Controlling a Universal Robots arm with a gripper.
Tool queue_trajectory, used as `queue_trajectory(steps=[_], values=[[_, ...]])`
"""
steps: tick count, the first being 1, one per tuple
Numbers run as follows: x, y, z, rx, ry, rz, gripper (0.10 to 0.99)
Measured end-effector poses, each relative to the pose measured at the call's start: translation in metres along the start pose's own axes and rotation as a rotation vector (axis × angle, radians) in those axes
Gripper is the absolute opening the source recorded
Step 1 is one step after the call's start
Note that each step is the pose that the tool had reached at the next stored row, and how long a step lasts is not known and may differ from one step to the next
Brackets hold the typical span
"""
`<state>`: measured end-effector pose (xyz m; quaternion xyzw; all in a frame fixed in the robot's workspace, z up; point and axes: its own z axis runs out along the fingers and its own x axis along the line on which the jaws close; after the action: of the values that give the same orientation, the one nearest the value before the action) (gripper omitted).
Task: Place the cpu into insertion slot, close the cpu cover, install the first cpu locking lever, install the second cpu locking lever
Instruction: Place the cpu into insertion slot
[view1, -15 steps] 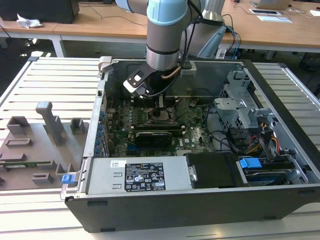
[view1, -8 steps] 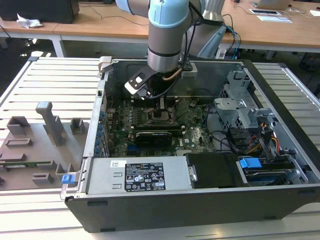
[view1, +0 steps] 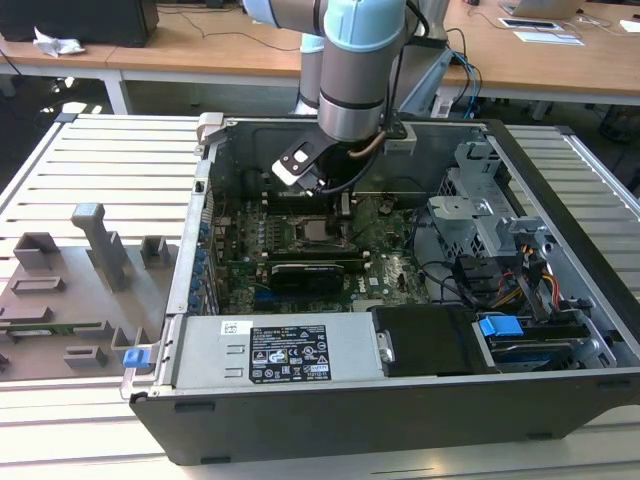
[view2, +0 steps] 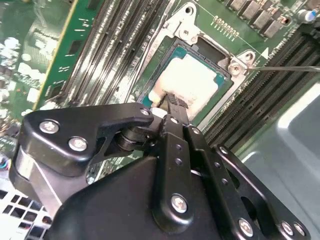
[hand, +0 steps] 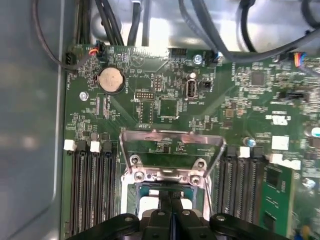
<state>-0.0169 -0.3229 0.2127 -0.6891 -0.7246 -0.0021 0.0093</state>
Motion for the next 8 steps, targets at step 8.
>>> queue_trajectory(steps=[8], values=[[0.0005,-0.0002,-0.028,0.0,-0.0068,0.0,0.106]])
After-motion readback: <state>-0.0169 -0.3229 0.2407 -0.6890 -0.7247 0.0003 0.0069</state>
